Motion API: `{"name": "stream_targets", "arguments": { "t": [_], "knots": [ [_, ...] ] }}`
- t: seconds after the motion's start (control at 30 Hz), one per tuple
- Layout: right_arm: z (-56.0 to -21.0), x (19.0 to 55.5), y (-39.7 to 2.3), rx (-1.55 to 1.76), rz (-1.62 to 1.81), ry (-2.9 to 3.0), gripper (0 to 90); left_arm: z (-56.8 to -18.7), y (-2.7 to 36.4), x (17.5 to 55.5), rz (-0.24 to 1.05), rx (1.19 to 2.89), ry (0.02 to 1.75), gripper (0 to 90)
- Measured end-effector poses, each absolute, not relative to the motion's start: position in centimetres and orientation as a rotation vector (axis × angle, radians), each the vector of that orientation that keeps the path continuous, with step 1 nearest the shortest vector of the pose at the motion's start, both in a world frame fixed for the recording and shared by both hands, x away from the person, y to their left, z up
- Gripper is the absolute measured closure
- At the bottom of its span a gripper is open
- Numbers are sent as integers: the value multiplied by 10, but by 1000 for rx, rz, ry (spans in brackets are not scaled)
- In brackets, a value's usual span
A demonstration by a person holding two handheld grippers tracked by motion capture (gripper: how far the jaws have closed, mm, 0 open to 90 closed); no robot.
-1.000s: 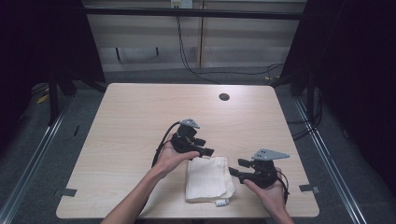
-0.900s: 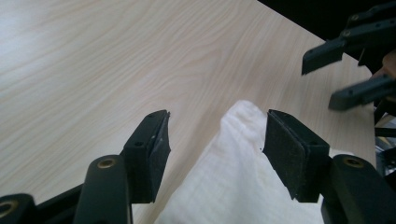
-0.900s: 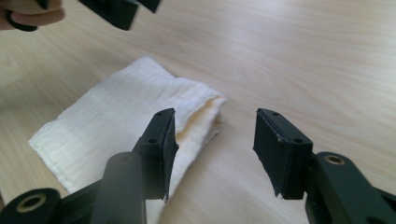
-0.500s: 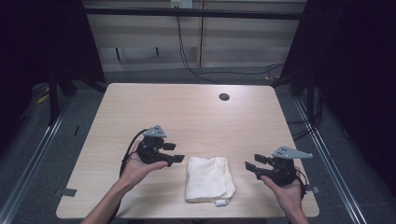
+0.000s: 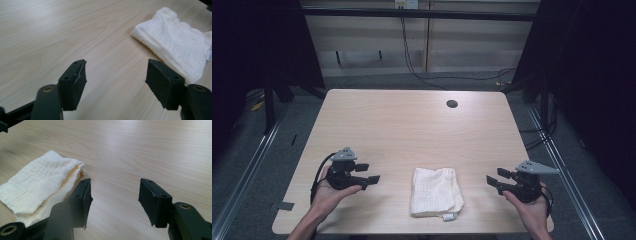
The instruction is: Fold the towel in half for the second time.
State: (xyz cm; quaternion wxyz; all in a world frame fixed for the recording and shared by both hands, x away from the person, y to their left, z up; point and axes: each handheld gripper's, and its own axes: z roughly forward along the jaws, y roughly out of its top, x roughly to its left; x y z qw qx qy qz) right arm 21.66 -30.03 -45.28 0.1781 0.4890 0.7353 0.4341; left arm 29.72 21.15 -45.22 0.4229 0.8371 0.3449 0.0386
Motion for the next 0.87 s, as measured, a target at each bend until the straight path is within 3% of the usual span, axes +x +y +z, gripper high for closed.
{"name": "stream_targets", "arguments": {
  "t": [0.4,0.57,0.87],
  "knots": [
    [-466,211,-325,1455,1200,2009,407,-476,272,273,162,2020,1058,294],
    [-472,212,-328,1461,1178,2014,392,-475,285,274,202,1925,1140,278],
    [-480,214,-324,1442,1127,2050,360,-482,289,283,215,1954,1138,241]
  ]
}}
